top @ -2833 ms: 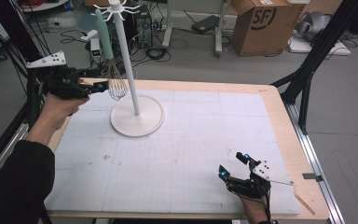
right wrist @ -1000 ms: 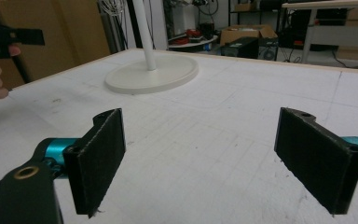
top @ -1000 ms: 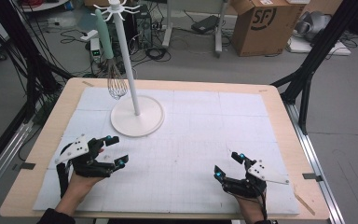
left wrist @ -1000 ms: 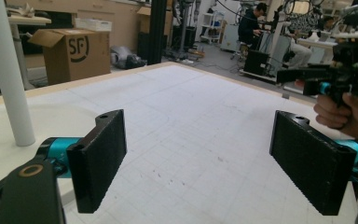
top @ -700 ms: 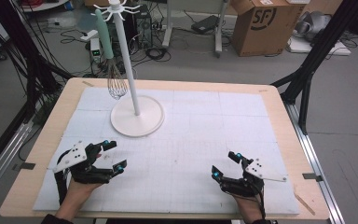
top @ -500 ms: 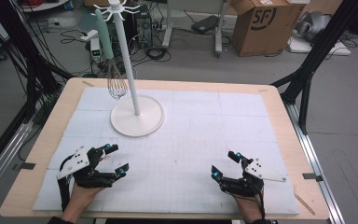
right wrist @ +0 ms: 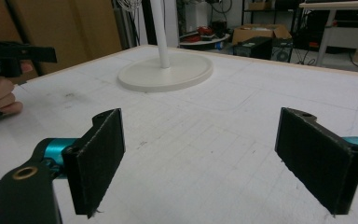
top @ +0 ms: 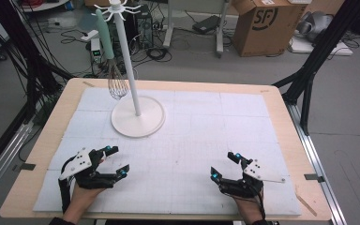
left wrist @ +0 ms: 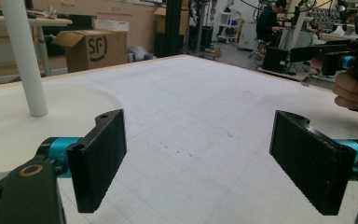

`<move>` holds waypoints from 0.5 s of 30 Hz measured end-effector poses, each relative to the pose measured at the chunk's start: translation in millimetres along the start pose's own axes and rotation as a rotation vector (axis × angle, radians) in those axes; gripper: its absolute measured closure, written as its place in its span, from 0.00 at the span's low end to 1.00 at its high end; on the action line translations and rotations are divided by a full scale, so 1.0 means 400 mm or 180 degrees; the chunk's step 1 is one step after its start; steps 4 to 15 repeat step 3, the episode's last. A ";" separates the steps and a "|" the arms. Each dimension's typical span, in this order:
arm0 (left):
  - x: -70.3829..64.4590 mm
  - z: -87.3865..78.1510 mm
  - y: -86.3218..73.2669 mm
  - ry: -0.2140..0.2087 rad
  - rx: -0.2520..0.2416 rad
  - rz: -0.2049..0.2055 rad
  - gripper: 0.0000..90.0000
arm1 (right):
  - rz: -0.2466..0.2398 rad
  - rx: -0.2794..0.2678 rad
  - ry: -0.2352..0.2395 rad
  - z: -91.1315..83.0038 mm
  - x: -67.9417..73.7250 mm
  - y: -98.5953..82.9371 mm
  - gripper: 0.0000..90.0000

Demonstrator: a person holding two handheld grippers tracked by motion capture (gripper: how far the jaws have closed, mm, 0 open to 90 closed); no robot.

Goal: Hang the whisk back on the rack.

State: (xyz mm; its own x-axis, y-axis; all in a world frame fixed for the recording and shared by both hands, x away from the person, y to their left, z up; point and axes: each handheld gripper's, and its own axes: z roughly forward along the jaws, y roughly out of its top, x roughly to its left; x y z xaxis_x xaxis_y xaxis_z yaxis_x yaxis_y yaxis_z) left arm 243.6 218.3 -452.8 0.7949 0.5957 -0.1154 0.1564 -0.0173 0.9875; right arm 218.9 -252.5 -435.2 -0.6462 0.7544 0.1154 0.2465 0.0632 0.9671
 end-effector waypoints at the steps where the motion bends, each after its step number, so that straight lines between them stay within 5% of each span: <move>1: -0.001 0.000 0.000 0.0010 0.0000 0.0004 0.21 | -0.0006 -0.0003 0.0001 0.000 0.000 0.000 0.17; 15: 0.000 0.000 0.000 0.0006 -0.0014 -0.0009 0.21 | -0.0012 -0.0006 0.0007 0.001 0.000 0.000 0.17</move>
